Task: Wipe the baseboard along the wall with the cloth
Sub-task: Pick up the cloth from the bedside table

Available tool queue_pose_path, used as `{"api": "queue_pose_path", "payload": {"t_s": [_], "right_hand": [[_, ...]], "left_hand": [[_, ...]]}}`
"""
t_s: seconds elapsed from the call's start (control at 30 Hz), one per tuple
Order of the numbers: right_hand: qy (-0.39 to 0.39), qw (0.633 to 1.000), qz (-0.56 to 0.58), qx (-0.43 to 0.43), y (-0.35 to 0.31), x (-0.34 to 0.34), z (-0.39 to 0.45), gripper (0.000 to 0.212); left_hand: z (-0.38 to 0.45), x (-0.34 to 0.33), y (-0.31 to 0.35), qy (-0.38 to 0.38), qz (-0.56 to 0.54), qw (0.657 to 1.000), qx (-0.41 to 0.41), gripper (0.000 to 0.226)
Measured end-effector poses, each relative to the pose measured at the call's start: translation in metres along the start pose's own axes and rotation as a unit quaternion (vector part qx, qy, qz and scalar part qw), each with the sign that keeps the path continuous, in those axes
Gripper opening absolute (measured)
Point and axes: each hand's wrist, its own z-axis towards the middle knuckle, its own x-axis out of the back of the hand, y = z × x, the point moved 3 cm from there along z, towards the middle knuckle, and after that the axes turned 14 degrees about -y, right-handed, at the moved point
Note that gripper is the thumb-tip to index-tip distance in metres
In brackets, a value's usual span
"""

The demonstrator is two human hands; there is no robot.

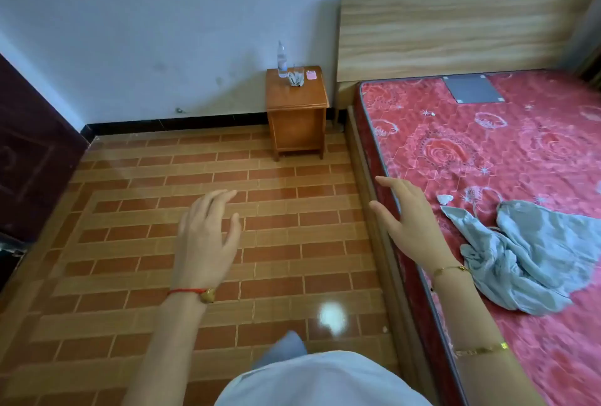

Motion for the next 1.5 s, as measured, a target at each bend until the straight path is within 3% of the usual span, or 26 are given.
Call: {"api": "queue_pose_path", "payload": {"t_s": [0.4,0.9,1.23,1.5], "right_hand": [[-0.022,0.999,-0.002,-0.031,0.037,-0.006,0.103,0.041],[0.003,0.999,0.003,-0.047,0.042,0.009,0.379,0.042],[-0.033,0.997,0.023,-0.067,0.100,-0.011,0.532,0.042],[-0.033,0.998,0.032,-0.051,0.143,0.027,0.709,0.040]], "left_hand": [[0.098,-0.016,-0.009,0.009,-0.019,1.000,0.004,0.037],[0.382,0.018,-0.054,0.001,-0.006,1.000,-0.023,0.037],[0.550,0.000,-0.080,0.004,-0.001,0.999,-0.038,0.035],[0.725,-0.006,-0.070,0.018,0.002,0.999,-0.036,0.035]]}}
